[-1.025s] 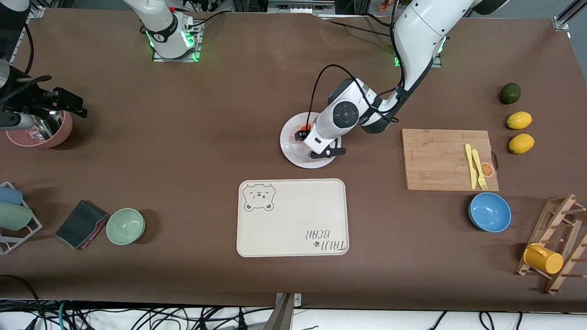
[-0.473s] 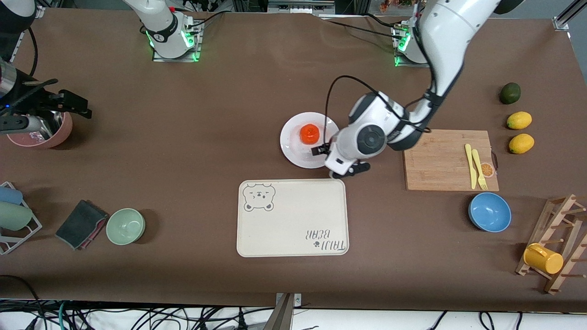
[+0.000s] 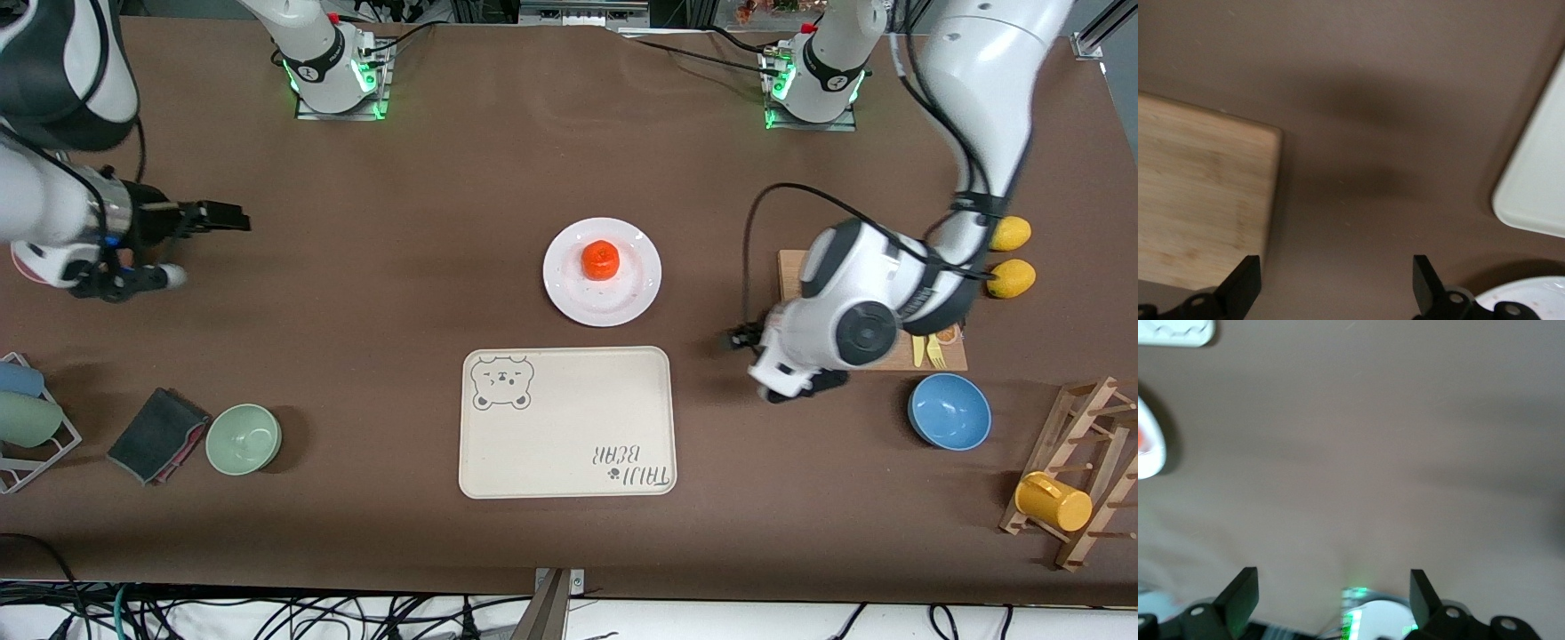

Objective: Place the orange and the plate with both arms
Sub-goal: 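Raise the left gripper away while the right gripper reaches the plate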

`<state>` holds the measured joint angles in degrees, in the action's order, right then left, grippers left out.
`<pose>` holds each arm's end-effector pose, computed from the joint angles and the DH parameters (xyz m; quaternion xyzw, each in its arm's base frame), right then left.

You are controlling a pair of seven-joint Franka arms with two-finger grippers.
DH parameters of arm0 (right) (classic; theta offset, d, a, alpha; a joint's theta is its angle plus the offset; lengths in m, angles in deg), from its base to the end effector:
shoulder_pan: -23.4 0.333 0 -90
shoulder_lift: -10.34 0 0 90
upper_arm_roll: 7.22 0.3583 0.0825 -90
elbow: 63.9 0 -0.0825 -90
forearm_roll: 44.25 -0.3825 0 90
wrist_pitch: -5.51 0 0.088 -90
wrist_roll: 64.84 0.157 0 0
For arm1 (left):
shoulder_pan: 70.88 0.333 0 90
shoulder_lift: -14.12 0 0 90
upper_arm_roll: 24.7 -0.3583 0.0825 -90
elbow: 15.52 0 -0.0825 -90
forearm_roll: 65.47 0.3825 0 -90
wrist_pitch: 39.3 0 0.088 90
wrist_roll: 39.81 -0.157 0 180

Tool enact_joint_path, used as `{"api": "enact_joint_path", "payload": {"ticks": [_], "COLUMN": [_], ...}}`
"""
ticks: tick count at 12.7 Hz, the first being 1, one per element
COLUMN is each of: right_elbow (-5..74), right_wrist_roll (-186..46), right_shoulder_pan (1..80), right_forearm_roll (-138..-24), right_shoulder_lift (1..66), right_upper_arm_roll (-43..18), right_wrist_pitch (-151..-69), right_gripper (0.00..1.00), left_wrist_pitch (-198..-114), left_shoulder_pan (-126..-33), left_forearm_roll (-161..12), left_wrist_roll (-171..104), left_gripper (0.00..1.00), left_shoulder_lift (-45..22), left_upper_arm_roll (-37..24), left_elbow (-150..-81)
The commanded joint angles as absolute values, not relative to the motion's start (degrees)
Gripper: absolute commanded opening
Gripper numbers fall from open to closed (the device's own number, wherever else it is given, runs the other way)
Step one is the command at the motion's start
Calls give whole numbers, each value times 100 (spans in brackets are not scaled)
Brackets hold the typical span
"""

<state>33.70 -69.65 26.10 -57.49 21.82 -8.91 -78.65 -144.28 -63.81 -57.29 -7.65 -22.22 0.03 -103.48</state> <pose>0.5549 0.0486 0.4452 -0.9697 -0.0356 0.2105 0.1186 0.6591 -0.1510 0.2768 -0.9815 -0.1163 0.1521 0.0005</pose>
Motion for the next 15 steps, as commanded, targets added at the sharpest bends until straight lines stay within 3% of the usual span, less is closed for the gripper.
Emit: {"api": "enact_joint_path", "payload": {"ticks": [1,3,6,9,13,15], "right_elbow": [3926,4331,4561,4648,4667,4658], "right_wrist_roll": [-6950,-7037,-7046,-7073,-7483,-7749], "right_shoulder_pan": [2700,2840,2885,2885,2885,2885], "right_forearm_roll": [-6785,-7524,-8360,-8801,-9101,-9179], "right_shoulder_lift": [2404,2650,3132,3695,4292,4645], "right_upper_arm_roll": [-897,-714,58,840,1685,2010], "right_wrist_pitch": [-8296,-9209,-10791,-12119,-13289,-13922], "right_gripper": [100,100,100,100,100,100], "left_wrist_pitch": [-14310,-14022,-13784,-13564,-13291,-13246], "left_shoulder_pan": [-5781,-5271,-4681,-4601,-4442,-4835], "left_forearm_roll": [-5396,-5440,-5606,-5651,-5668,-5923], "left_wrist_roll": [-1738,-1897,-2987,-3014,-3058,-3207], "left_gripper": [100,100,100,100,100,100], "left_shoulder_lift": [-2209,-2060,-1762,-1454,-1234,-937], "left_upper_arm_roll": [88,96,149,123,184,-208], "left_elbow": [-10167,-10122,-9990,-9972,-9929,-9989]}}
